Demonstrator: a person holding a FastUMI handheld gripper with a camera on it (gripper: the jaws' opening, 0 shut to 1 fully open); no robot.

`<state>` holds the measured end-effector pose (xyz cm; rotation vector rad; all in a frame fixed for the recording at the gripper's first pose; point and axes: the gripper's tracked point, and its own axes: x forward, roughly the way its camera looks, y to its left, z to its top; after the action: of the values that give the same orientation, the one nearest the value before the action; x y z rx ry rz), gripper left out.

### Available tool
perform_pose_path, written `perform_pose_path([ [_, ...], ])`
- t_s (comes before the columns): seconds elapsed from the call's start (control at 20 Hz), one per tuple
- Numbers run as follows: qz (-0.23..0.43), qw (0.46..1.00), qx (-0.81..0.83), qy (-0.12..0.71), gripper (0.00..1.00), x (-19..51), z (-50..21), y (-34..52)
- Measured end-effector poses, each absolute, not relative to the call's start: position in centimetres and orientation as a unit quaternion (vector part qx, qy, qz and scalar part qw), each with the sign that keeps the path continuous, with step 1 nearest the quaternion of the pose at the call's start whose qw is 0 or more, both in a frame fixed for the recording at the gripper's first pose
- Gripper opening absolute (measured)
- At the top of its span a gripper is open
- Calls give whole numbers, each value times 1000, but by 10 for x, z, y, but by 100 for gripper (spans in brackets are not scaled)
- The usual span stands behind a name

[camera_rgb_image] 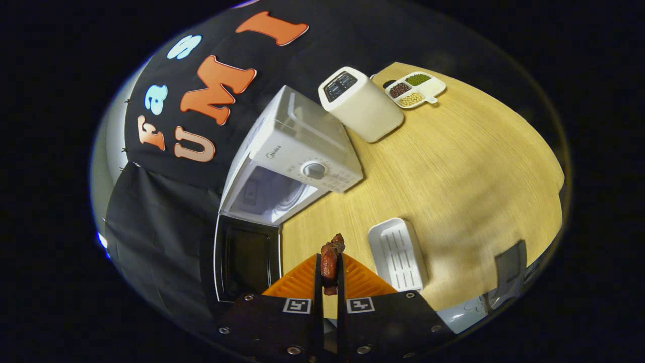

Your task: Open the microwave, put the food inside, and close the microwave door.

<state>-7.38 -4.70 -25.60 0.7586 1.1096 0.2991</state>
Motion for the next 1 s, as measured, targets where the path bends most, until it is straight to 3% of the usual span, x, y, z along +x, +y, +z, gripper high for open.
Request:
perform_pose_path([
  [0.45, 141, 792, 414, 426, 11, -35, -241, 64],
  [1.0, 99, 820, 445, 346, 11, 36, -275, 151],
])
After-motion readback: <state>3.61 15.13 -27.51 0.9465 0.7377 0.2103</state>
